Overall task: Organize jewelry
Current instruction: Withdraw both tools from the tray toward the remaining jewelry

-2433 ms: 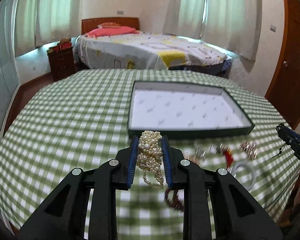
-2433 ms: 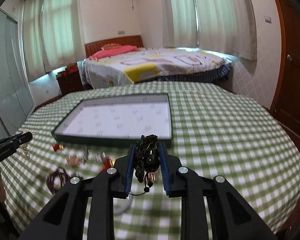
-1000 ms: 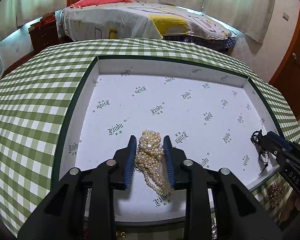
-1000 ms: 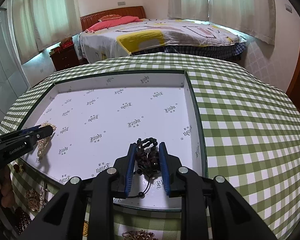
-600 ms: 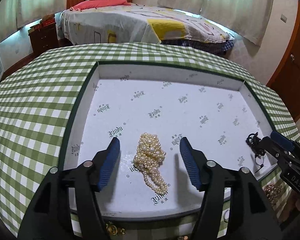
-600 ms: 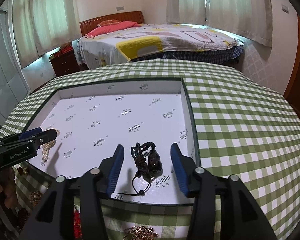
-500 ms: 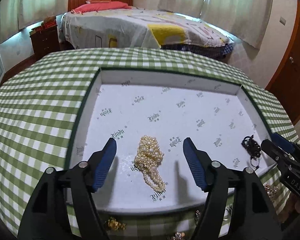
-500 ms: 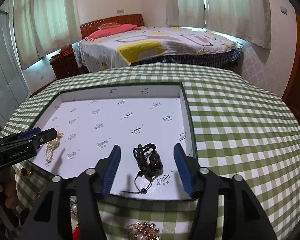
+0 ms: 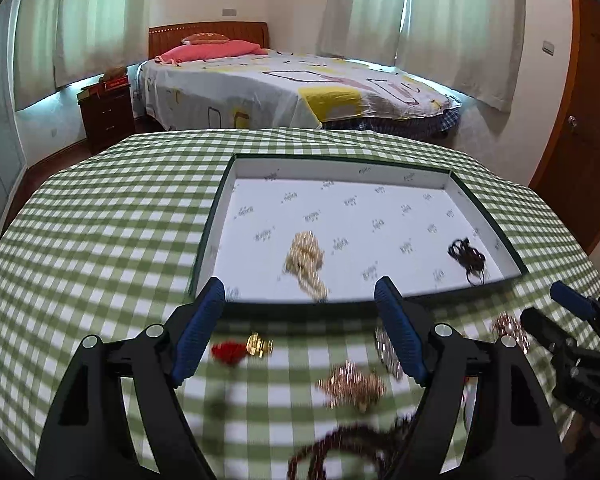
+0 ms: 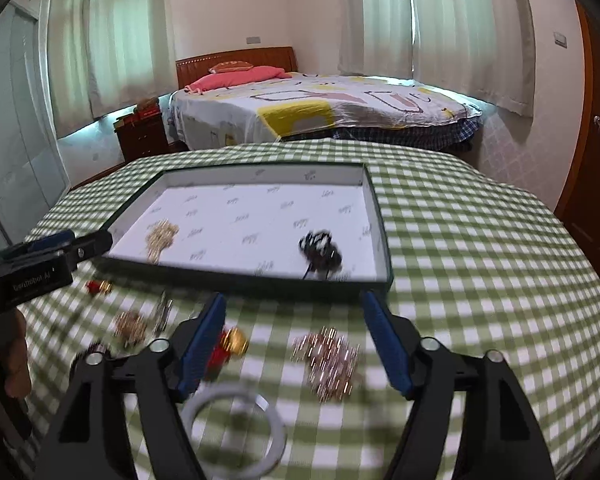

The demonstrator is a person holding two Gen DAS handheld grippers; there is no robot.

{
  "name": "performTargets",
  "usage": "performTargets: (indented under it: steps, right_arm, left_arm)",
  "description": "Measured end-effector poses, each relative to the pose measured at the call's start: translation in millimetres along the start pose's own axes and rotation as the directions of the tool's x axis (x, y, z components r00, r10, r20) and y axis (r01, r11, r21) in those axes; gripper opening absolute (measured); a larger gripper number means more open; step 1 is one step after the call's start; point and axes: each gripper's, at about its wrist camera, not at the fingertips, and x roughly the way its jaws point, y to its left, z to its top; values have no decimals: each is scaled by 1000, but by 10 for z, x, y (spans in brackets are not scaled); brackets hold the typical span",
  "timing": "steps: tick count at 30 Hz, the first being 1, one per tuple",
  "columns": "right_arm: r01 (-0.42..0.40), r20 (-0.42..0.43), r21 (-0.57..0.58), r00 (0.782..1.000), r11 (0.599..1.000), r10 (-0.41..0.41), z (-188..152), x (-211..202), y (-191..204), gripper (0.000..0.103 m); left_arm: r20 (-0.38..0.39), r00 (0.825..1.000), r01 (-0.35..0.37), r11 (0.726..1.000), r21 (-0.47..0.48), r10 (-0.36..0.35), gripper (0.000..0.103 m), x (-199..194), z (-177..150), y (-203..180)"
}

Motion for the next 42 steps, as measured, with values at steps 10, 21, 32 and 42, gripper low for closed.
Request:
performTargets:
  steps: [10, 21, 32, 42]
  right_arm:
    - [-36, -22, -35, 999, 999, 35, -377, -142, 183, 78]
    - [-34, -74, -57, 997, 998, 29, -542, -51, 310, 81]
    - [-25, -133, -64, 991, 998, 16, -581, 74, 331, 81]
    - [-38, -121, -57, 992, 998, 31, -600, 34, 298, 69]
  left_arm:
    - [20, 998, -51, 998, -23, 51, 81, -384, -378, 166]
    - [-12, 998, -70, 997, -28, 70, 81, -464, -727, 197]
    - [-28, 998, -64, 998, -19, 64, 86, -422, -773, 145]
    - [-22, 1000, -16, 1000, -8, 16, 86, -389, -822, 10]
